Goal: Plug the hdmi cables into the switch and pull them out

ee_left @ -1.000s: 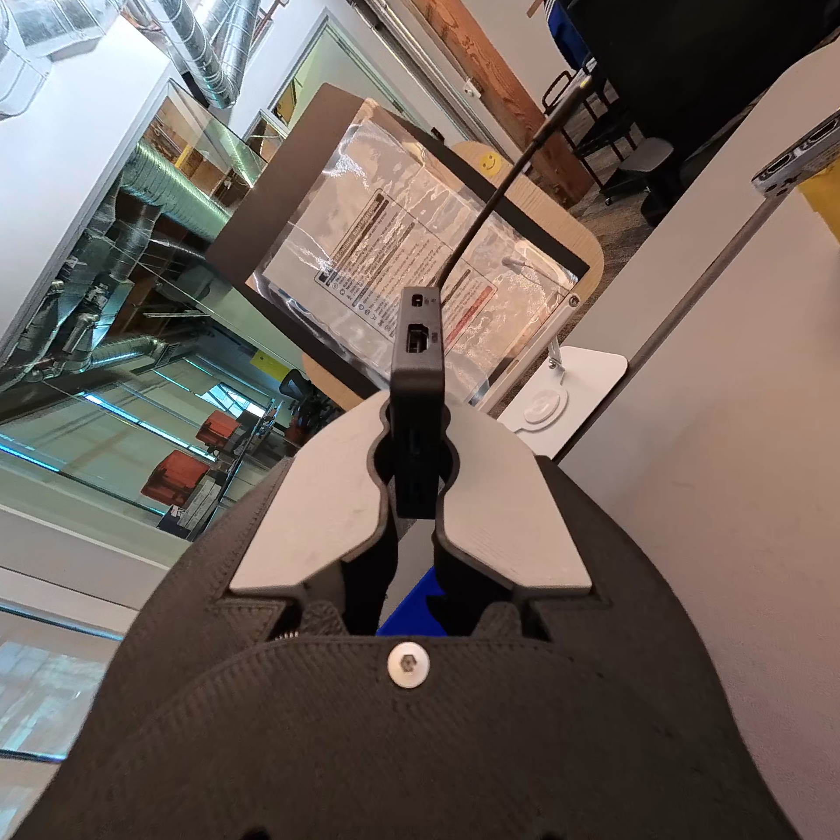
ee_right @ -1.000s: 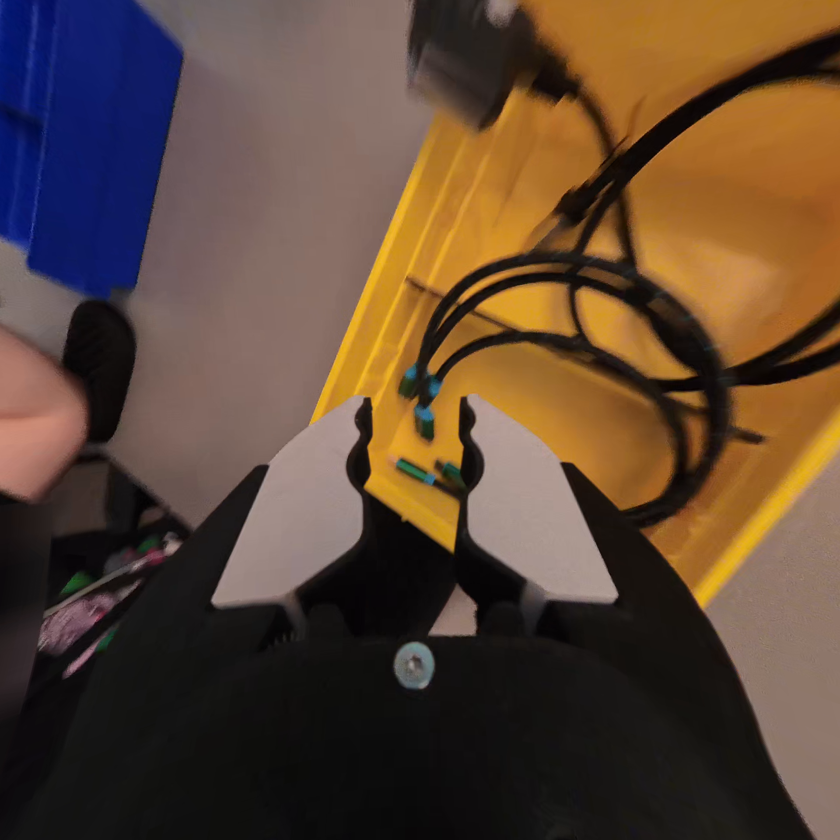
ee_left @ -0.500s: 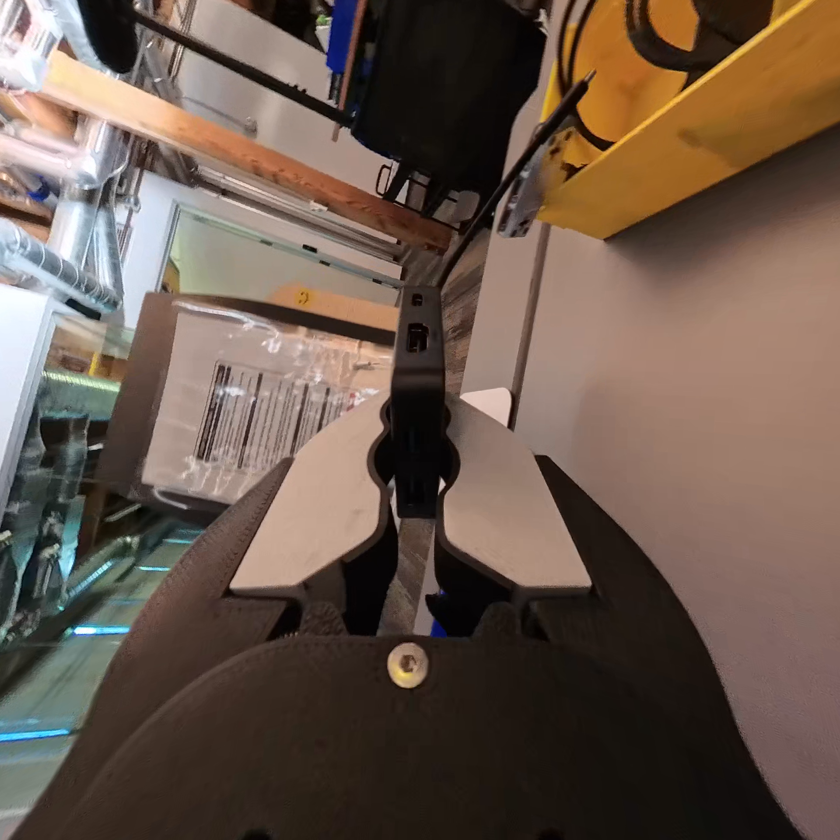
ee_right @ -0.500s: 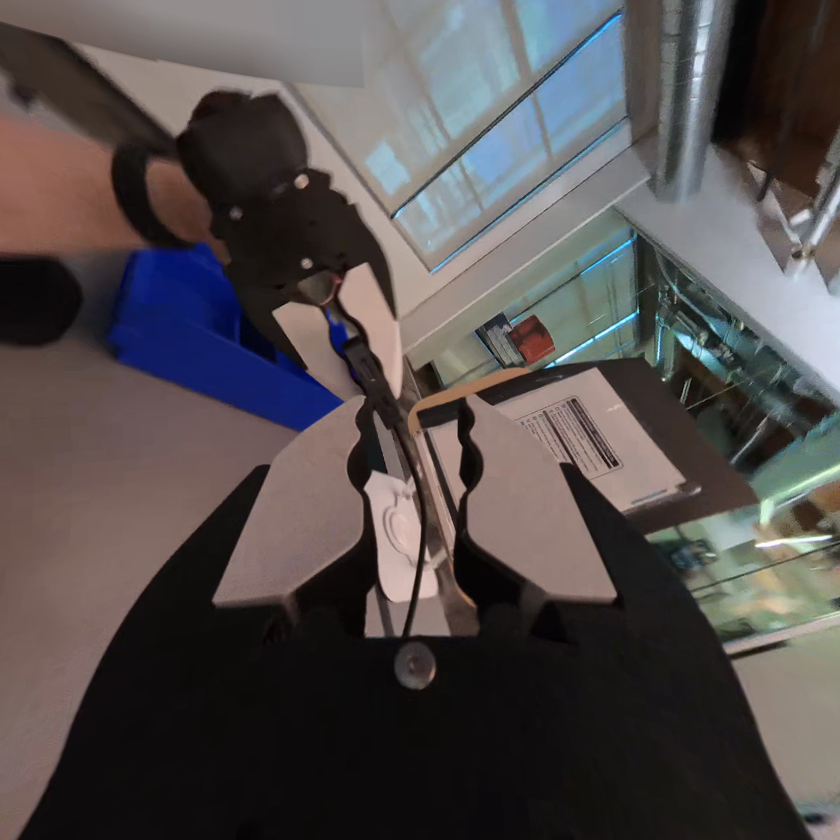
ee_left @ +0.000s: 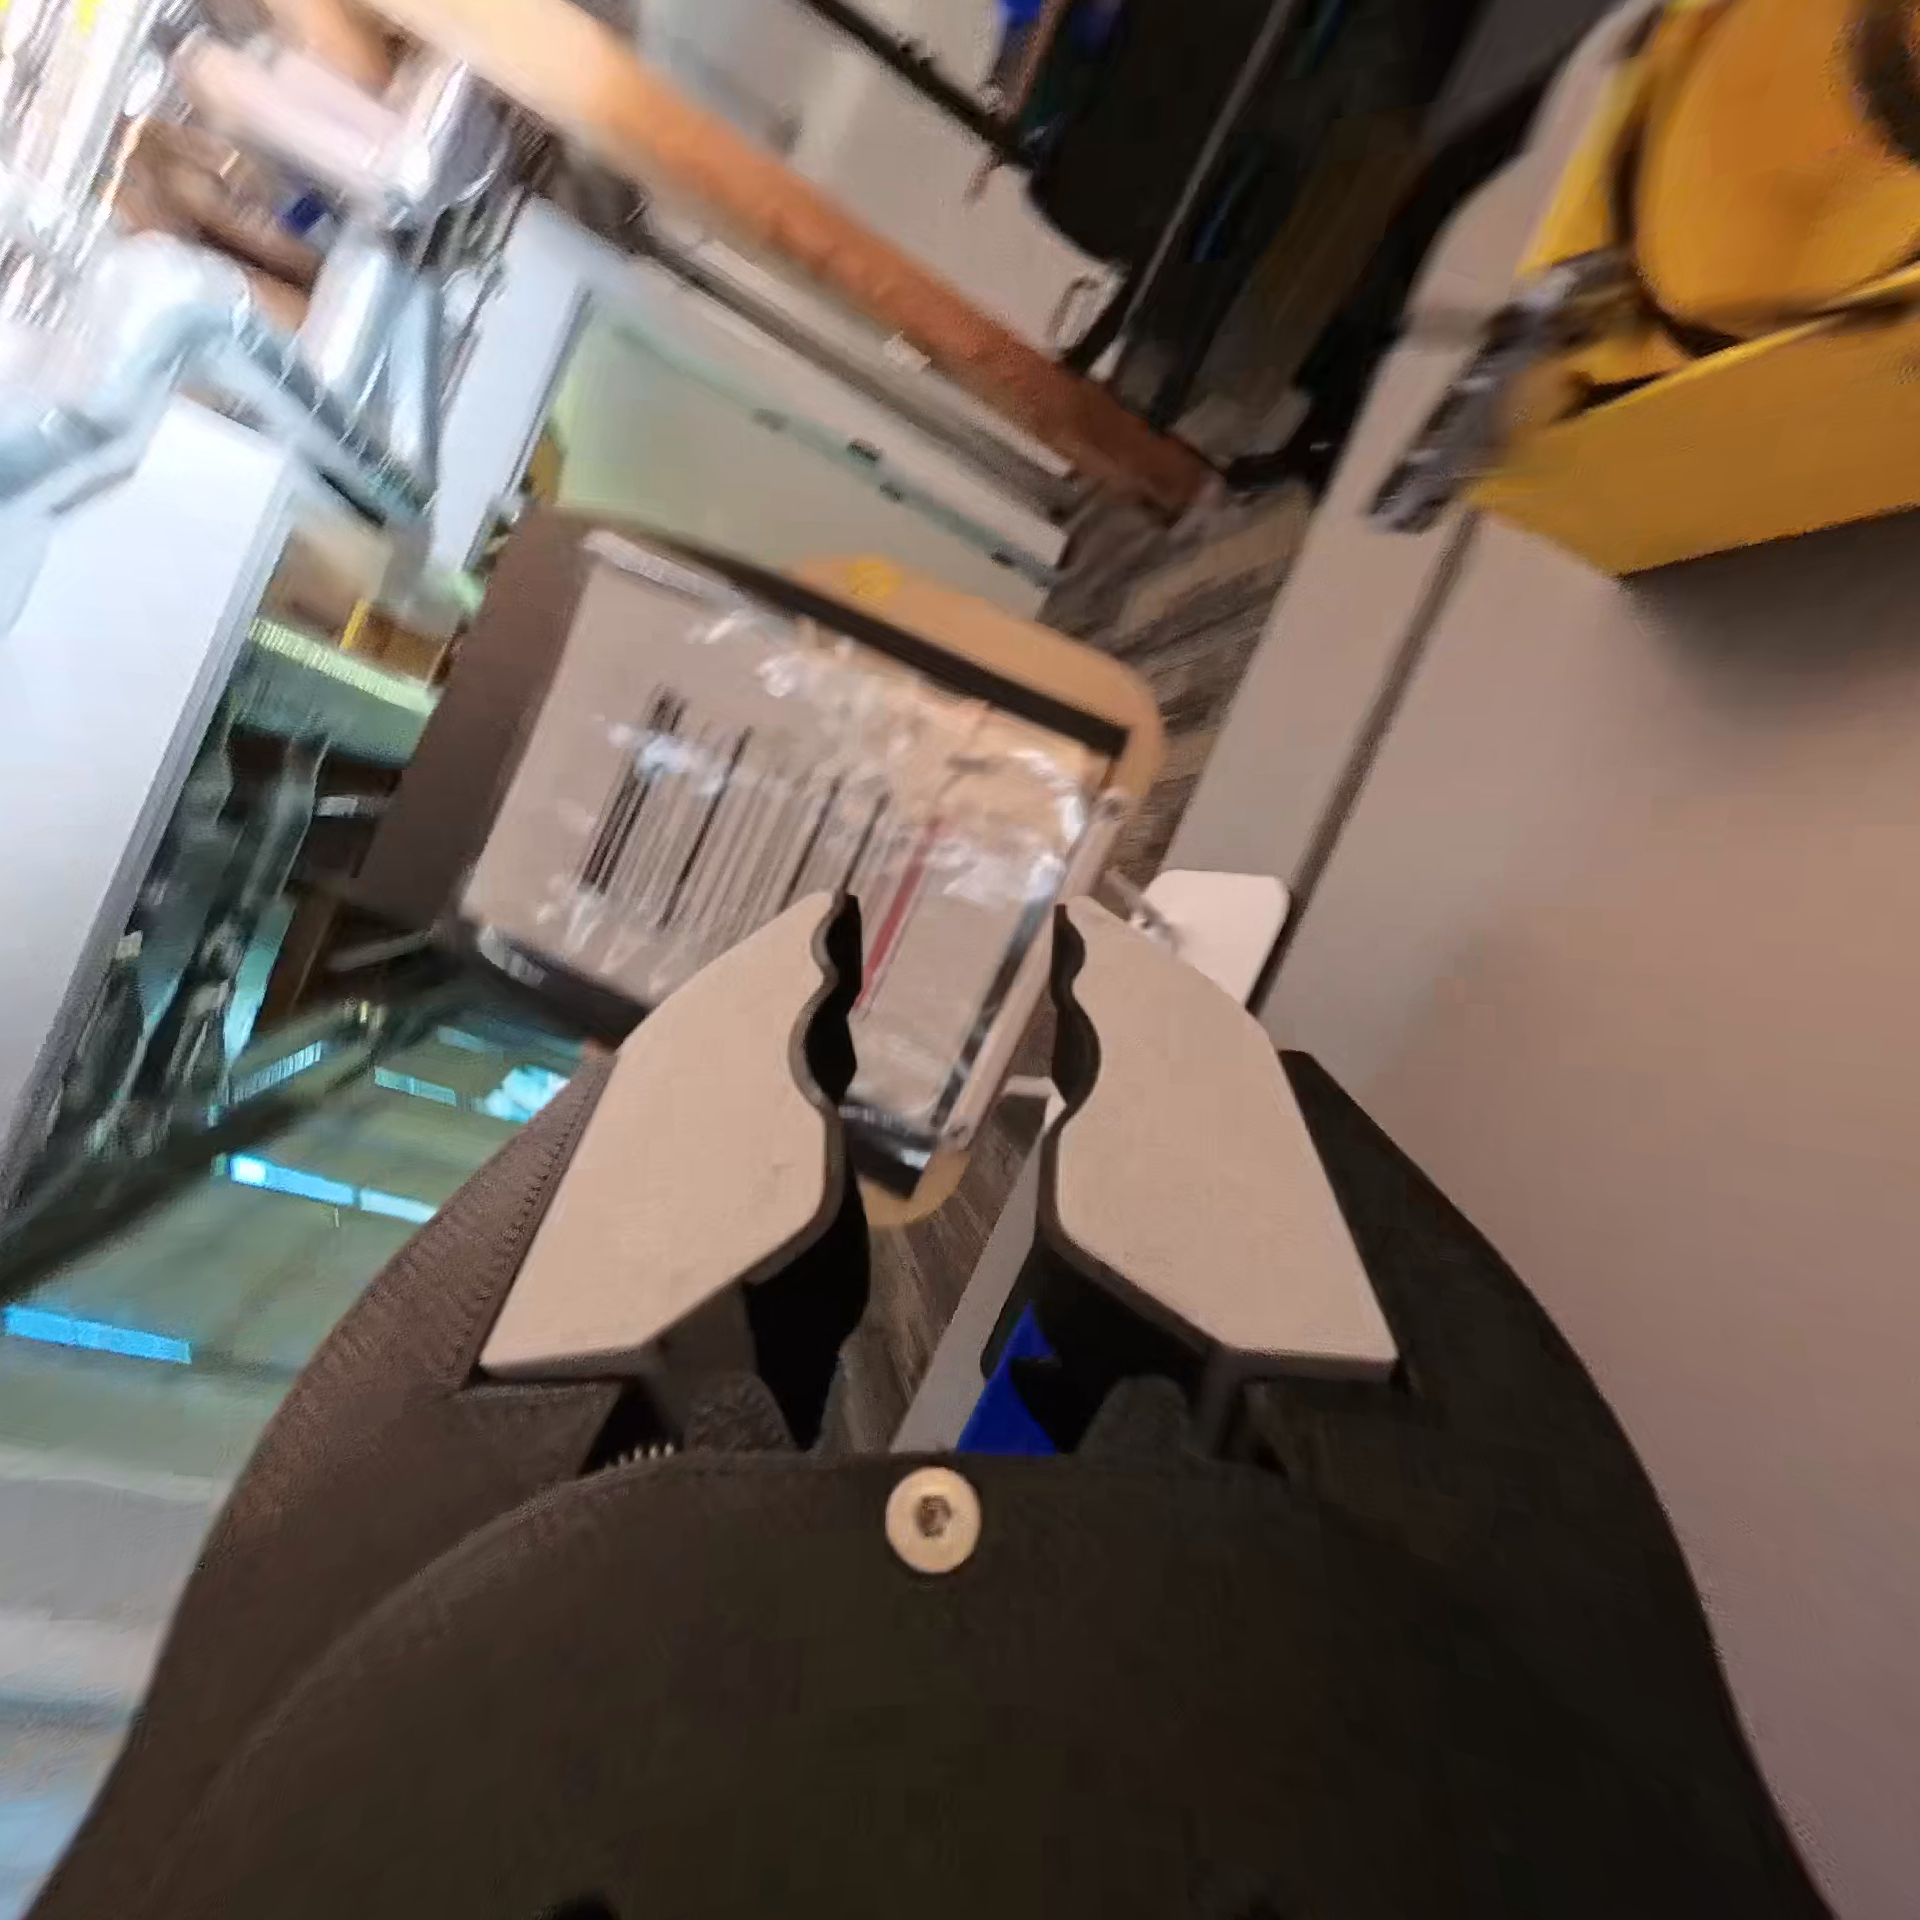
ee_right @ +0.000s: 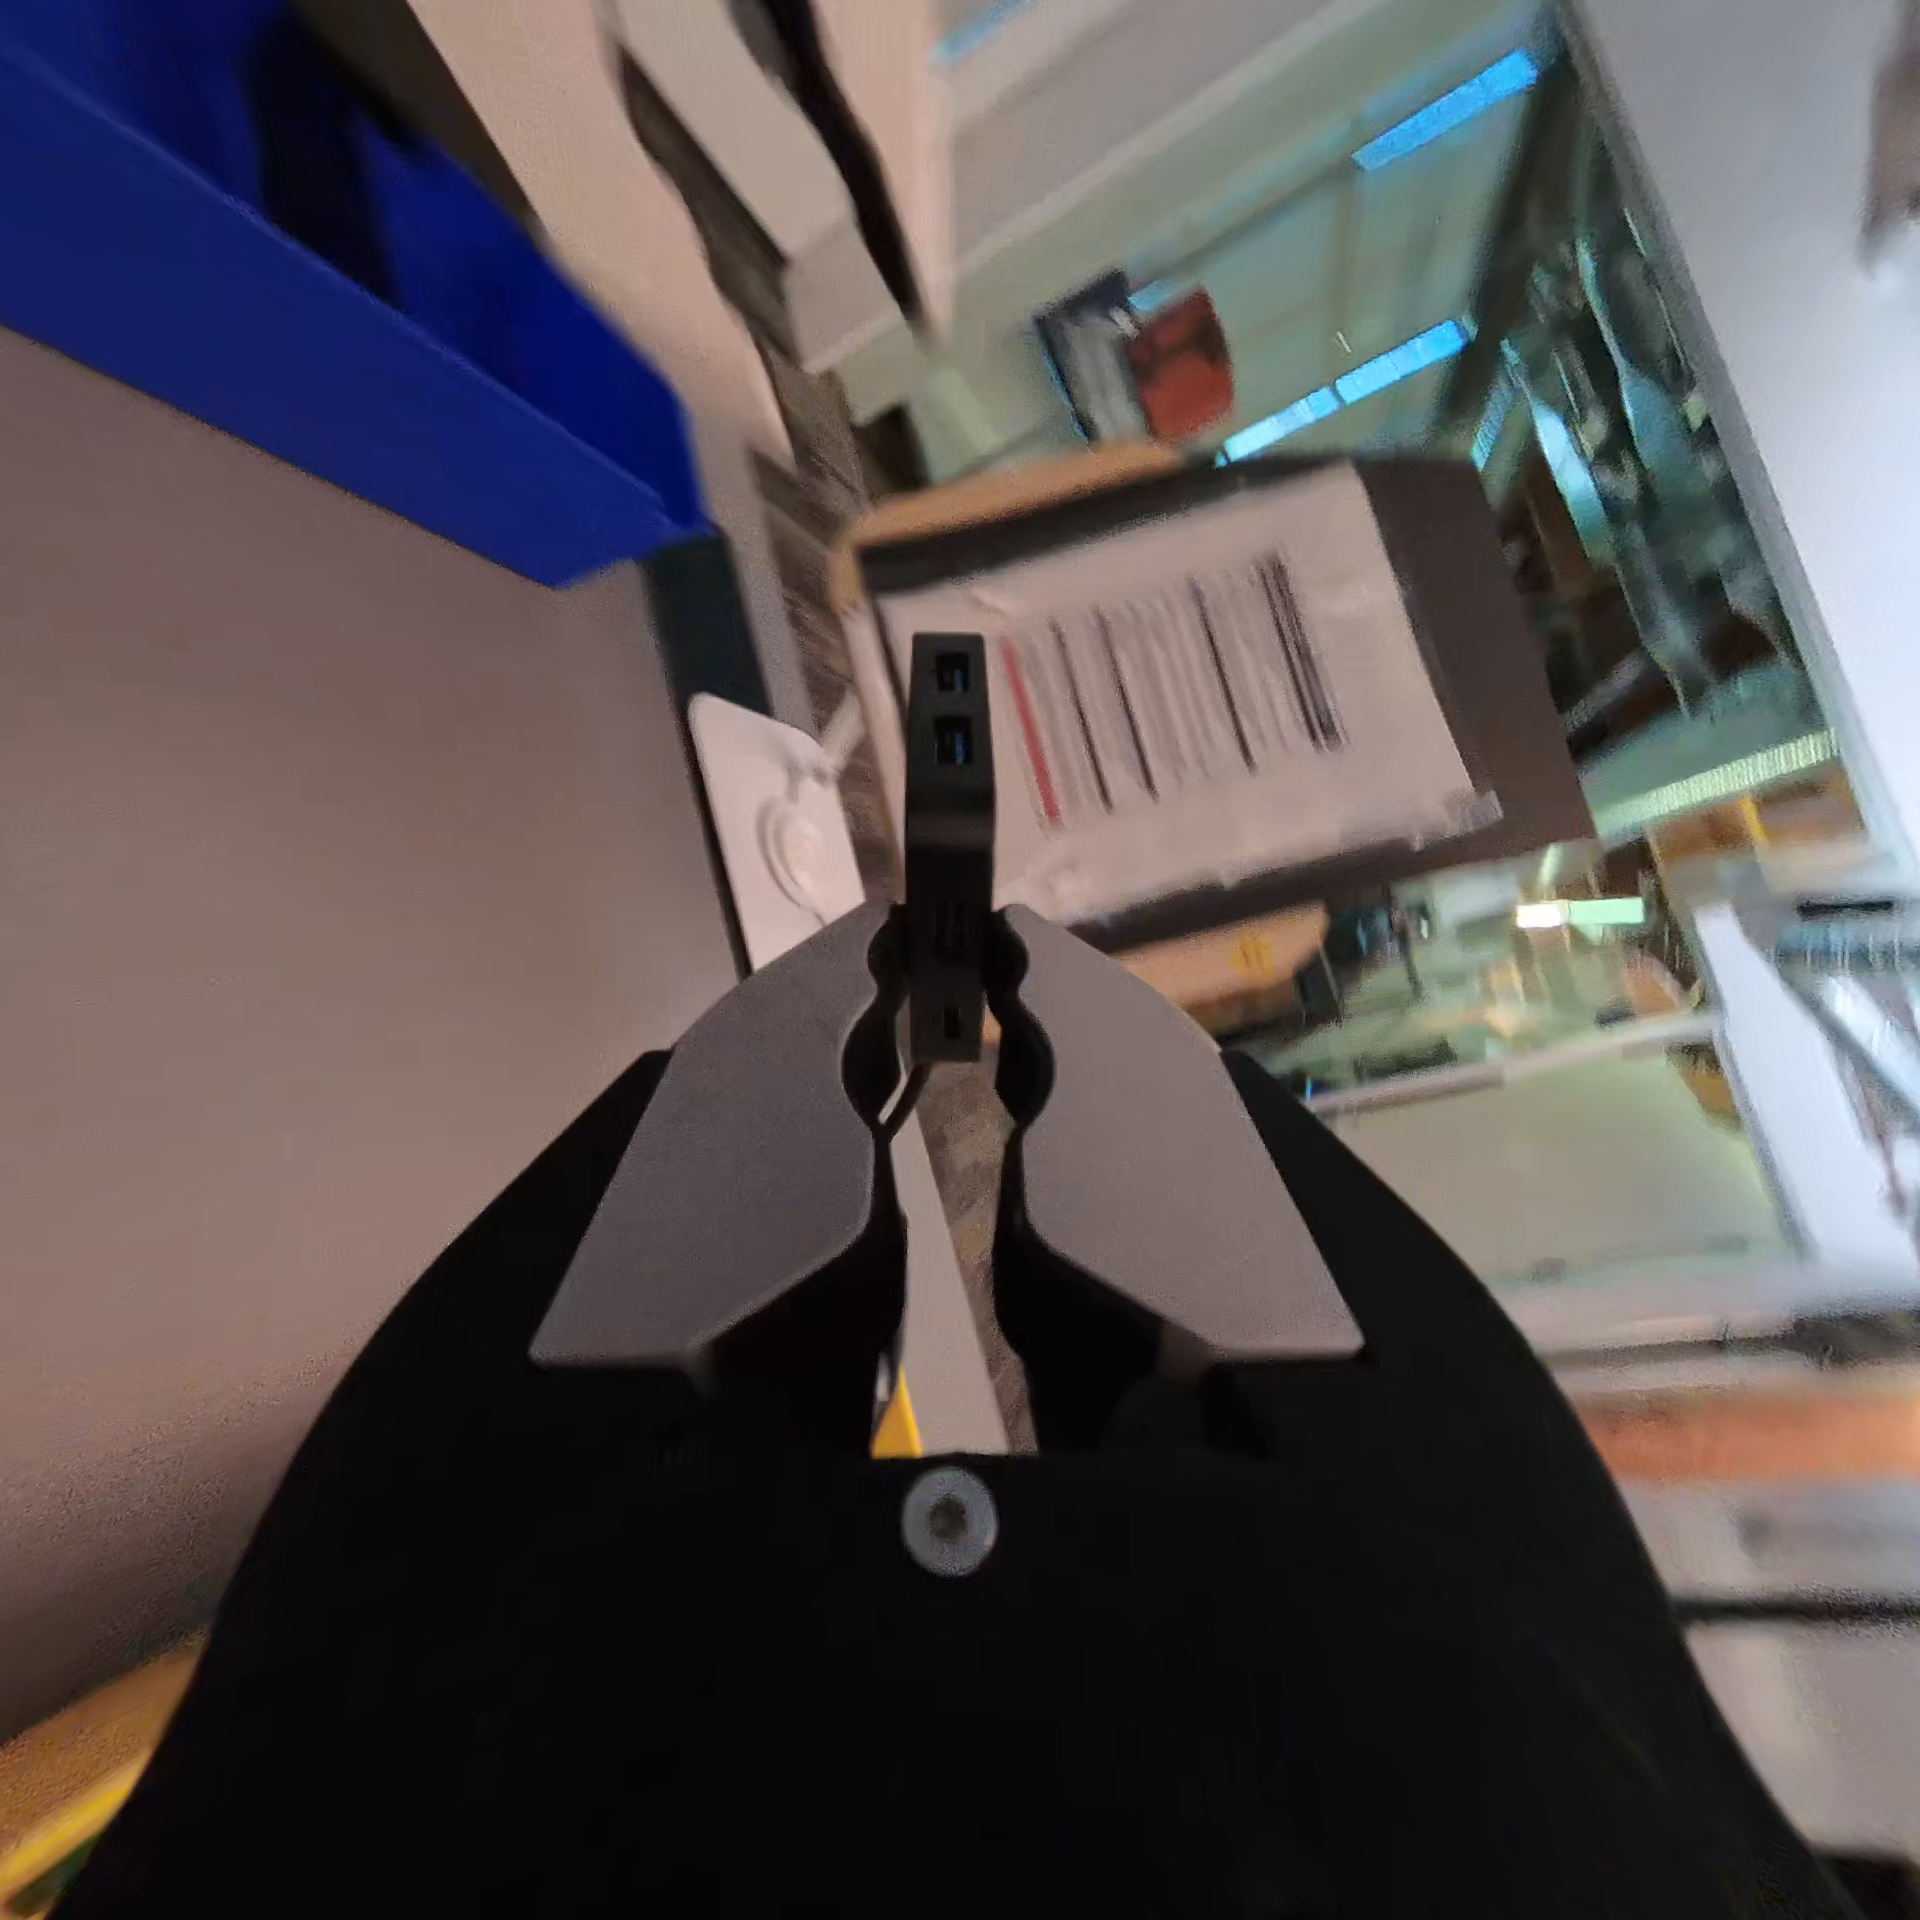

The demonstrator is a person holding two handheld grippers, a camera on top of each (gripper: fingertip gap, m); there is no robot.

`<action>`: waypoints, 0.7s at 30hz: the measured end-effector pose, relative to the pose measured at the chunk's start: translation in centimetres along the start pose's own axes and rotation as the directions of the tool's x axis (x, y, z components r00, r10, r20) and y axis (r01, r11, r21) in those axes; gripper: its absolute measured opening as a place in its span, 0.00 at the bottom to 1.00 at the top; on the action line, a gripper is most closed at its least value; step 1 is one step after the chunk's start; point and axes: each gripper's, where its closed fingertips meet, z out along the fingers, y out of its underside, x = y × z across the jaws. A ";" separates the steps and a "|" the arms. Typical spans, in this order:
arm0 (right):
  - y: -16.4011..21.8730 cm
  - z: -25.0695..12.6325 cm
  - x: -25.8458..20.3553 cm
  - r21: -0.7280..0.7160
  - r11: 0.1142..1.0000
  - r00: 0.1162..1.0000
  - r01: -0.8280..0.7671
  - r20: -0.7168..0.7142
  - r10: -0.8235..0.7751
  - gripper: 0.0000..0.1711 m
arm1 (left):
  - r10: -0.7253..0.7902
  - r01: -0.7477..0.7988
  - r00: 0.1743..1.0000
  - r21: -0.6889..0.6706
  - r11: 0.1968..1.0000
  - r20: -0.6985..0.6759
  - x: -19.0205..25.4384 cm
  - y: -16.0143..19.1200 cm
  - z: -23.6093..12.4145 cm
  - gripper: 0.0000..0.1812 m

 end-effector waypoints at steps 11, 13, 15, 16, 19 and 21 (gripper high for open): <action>18.9 -4.8 6.9 -0.067 0.992 0.968 -0.104 -0.237 0.085 0.09 | -0.193 0.195 0.981 -0.107 0.975 0.029 -5.5 7.0 -4.1 0.01; 20.6 -3.8 6.0 -0.121 0.990 0.978 -0.075 -0.201 0.049 0.09 | -0.179 0.179 0.984 -0.119 0.977 0.013 -4.9 7.0 -3.6 0.01; 22.1 -2.2 3.6 -0.161 0.975 0.988 -0.151 -0.053 0.145 0.09 | -0.162 0.160 0.987 -0.132 0.978 -0.006 -4.3 6.9 -3.0 0.00; 23.1 -1.4 2.3 -0.204 0.957 0.977 -0.204 0.016 0.212 0.09 | -0.153 0.150 0.988 -0.140 0.979 -0.015 -3.9 6.9 -2.8 0.00; 26.0 0.1 -1.1 -0.398 0.849 0.892 -0.347 0.141 0.430 0.09 | -0.138 0.131 0.990 -0.172 0.976 -0.031 -3.3 7.3 -2.2 0.00; 27.7 0.5 -3.1 -0.522 0.761 0.825 -0.385 0.175 0.537 0.09 | -0.152 0.144 0.988 -0.197 0.970 -0.030 -3.3 7.9 -2.2 0.00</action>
